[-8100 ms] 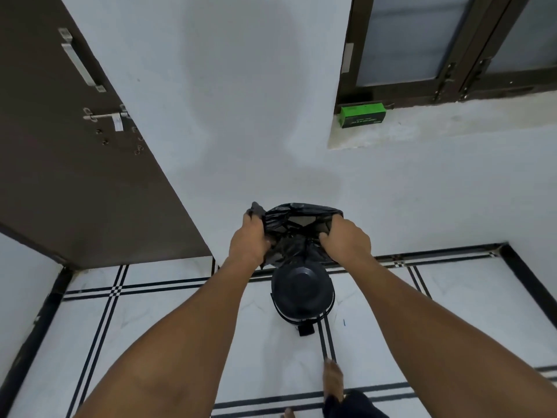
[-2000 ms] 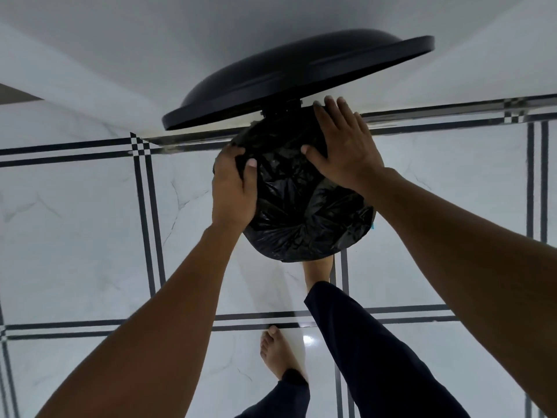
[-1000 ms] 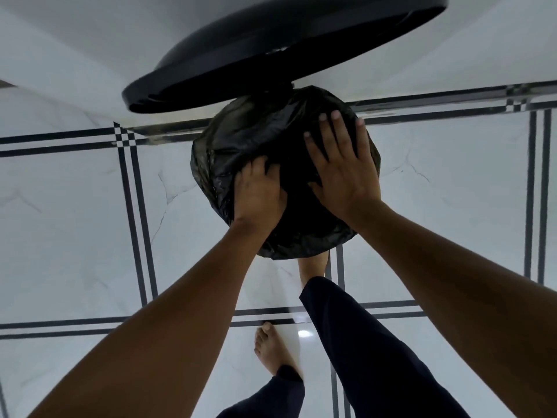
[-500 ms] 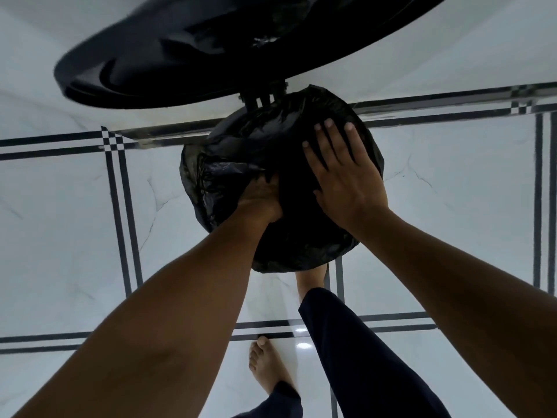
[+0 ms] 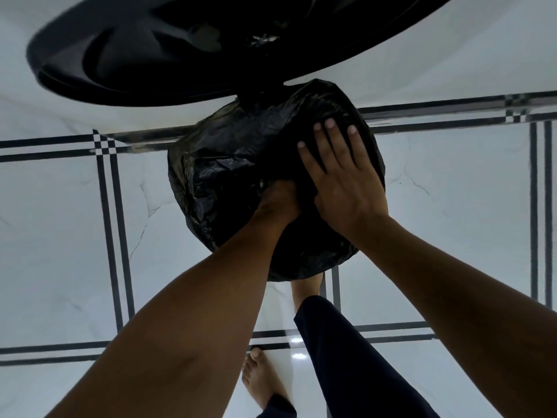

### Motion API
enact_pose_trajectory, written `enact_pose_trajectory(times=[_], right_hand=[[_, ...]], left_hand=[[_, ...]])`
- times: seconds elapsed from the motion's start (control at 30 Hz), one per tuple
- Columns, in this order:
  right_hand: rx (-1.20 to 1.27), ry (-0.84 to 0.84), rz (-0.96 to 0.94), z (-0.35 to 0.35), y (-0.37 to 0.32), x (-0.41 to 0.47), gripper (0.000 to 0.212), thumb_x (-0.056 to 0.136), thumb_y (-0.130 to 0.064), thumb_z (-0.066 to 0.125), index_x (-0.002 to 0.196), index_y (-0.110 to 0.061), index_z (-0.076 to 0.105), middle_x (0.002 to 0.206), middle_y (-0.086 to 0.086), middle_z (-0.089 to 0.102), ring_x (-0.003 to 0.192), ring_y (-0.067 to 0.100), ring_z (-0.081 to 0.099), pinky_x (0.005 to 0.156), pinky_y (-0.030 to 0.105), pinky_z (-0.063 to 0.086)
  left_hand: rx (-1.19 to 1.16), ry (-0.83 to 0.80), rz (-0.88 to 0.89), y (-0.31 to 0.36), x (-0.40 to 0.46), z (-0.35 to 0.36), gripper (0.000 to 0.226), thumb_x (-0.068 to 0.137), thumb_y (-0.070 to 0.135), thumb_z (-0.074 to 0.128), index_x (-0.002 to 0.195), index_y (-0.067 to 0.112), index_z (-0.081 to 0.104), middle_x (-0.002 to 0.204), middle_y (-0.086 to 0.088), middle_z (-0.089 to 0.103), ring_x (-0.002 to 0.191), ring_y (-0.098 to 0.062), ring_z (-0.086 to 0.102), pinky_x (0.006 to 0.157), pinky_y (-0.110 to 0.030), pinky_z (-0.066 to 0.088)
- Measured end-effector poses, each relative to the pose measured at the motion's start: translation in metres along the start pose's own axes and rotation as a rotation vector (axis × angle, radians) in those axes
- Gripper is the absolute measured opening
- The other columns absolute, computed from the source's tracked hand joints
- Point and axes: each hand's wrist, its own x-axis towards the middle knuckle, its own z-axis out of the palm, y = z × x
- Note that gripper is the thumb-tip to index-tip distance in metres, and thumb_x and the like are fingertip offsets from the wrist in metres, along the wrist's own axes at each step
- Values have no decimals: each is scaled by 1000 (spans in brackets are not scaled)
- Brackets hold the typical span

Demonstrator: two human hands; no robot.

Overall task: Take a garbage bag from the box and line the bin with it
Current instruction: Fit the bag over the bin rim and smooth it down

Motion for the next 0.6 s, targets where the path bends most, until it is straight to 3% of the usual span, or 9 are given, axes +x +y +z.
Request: enact_pose_trajectory(times=[0.1, 0.3, 0.37, 0.43, 0.5, 0.57, 0.6], right_hand=[[19, 26, -13, 1, 0, 0, 75, 95, -35, 29, 163, -13, 8, 169, 24, 3, 157, 39, -4, 126, 56, -1], [-1, 6, -12, 2, -1, 0, 76, 93, -35, 25, 164, -13, 6, 169, 23, 3, 157, 39, -5, 126, 56, -1], [36, 23, -15, 0, 1, 1, 76, 93, -33, 29, 163, -13, 12, 169, 24, 7, 157, 39, -1, 126, 56, 1], [155, 79, 15, -4, 0, -1, 78, 88, -25, 44, 161, -11, 22, 167, 24, 14, 157, 39, 6, 127, 55, 6], [314, 134, 88, -10, -1, -3, 81, 84, -19, 54, 160, -9, 26, 167, 24, 17, 156, 38, 10, 127, 53, 11], [451, 139, 158, -20, -2, -3, 81, 88, -22, 55, 160, -7, 22, 168, 23, 15, 157, 37, 10, 127, 50, 13], [509, 132, 186, -29, -3, -2, 81, 90, -25, 55, 161, -5, 20, 168, 23, 15, 157, 36, 10, 127, 49, 14]], left_hand=[[5, -86, -145, 1, 12, 8, 92, 90, 53, 63, 162, 34, 9, 170, -7, 0, 153, -40, 4, 111, -65, 25], [26, -91, -87, 1, 5, 13, 102, 89, 67, 57, 161, 37, -8, 171, -4, -14, 155, -38, -11, 115, -68, 14], [64, -96, -75, 1, -5, 10, 95, 93, 64, 53, 163, 32, -2, 172, -7, -7, 157, -37, -8, 117, -66, 14], [39, 30, -4, 1, -26, 1, 71, 98, 50, 52, 159, 20, 31, 165, -16, 27, 152, -36, 24, 117, -55, 30], [-120, 276, 115, -1, -53, -10, 39, 100, 34, 48, 128, 13, 65, 130, -19, 65, 121, -38, 62, 97, -44, 53], [-283, 562, 270, -9, -88, -21, 36, 94, 26, 40, 105, 9, 70, 104, -15, 71, 96, -38, 66, 80, -44, 56], [-319, 693, 332, -14, -104, -28, 36, 90, 23, 39, 102, 9, 70, 102, -14, 69, 95, -36, 63, 81, -45, 54]])
